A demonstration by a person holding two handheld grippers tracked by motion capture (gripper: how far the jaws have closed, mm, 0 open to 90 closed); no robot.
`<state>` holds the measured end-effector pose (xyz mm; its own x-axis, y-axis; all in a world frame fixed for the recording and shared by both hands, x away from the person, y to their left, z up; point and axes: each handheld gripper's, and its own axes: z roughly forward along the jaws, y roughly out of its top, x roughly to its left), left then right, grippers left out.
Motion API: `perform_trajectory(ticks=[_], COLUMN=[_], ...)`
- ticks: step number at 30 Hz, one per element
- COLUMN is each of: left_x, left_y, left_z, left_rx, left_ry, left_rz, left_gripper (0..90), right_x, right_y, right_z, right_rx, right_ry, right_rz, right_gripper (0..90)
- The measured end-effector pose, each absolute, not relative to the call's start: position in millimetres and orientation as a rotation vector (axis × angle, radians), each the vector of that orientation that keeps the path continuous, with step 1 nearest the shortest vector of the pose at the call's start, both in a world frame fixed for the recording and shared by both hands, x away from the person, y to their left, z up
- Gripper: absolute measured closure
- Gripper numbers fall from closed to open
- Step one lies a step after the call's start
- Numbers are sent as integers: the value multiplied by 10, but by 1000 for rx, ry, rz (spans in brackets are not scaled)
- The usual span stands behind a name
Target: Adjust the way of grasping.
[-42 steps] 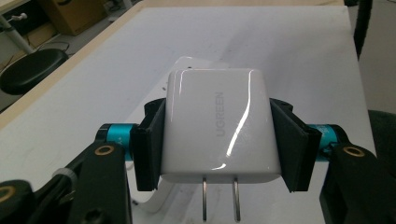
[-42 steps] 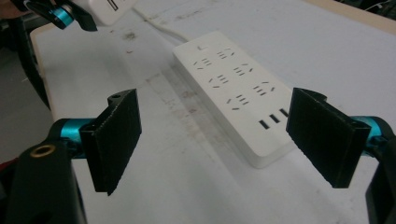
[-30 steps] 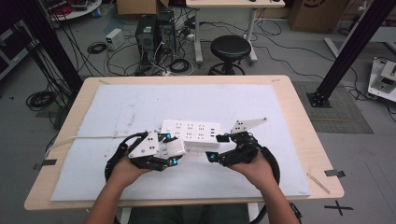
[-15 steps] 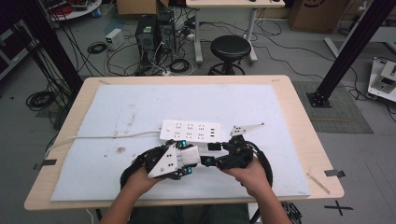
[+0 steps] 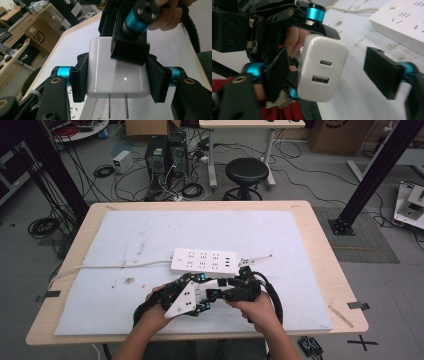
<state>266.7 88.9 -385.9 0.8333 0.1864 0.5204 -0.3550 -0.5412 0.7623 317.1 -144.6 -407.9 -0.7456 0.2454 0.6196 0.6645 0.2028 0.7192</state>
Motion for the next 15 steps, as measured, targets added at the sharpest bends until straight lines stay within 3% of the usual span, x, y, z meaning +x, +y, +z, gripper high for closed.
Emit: perform_trajectory(ticks=[7,15], left_x=[2656,2650], left_y=[898,879], left_z=[-3839,-3840], left_rx=[2024,2030], left_ry=[-130,-145], left_rz=[706,731], left_gripper=[424,425], right_x=[3185,3185], right_y=[-1404,-1409], right_z=[-4102,-4110], right_rx=[-808,-802], right_ry=[-2063,-2006], right_rz=[-1594,-1586], right_gripper=[449,571])
